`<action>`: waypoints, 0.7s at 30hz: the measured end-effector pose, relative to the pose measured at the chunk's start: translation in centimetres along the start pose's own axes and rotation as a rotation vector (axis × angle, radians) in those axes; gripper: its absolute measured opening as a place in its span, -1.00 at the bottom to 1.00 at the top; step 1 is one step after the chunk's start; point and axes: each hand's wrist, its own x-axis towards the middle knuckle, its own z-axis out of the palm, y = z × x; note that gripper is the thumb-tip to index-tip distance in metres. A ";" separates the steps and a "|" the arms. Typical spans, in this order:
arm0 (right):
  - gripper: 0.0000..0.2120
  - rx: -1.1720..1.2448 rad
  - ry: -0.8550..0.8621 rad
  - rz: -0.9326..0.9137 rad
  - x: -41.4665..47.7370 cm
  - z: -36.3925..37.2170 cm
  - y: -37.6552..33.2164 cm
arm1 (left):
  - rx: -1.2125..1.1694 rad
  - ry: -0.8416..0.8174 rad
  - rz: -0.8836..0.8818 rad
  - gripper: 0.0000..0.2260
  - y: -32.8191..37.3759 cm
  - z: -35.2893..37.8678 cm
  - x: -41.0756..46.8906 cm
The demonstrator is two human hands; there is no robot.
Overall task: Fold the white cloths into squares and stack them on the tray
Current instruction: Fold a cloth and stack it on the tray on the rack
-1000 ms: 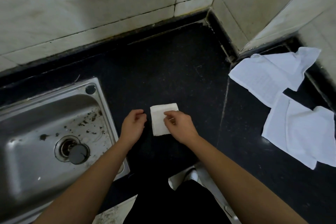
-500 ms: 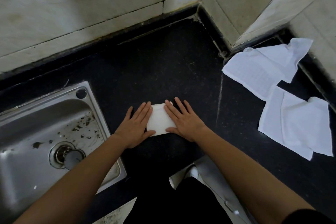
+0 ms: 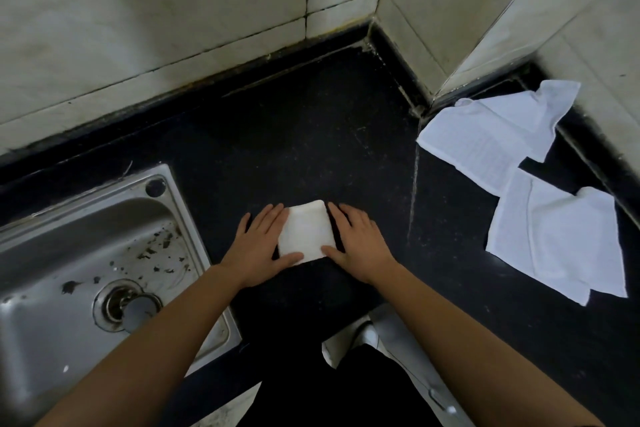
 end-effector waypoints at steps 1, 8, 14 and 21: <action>-0.26 0.071 0.064 0.051 -0.5 0.1 -0.3 | -0.075 0.064 -0.038 -0.17 0.4 -0.1 -0.2; -0.72 0.505 -0.053 0.463 -0.6 0.2 -0.7 | -0.297 0.196 -0.338 -0.49 3.1 -0.2 -0.9; -0.94 0.581 -0.035 0.392 -1.1 -1.3 -0.3 | -0.299 0.027 -0.395 -0.43 2.6 -0.5 -1.4; -0.96 0.397 0.054 0.087 -4.1 -4.6 -0.6 | -0.320 0.104 -0.187 -0.24 5.4 -3.0 0.1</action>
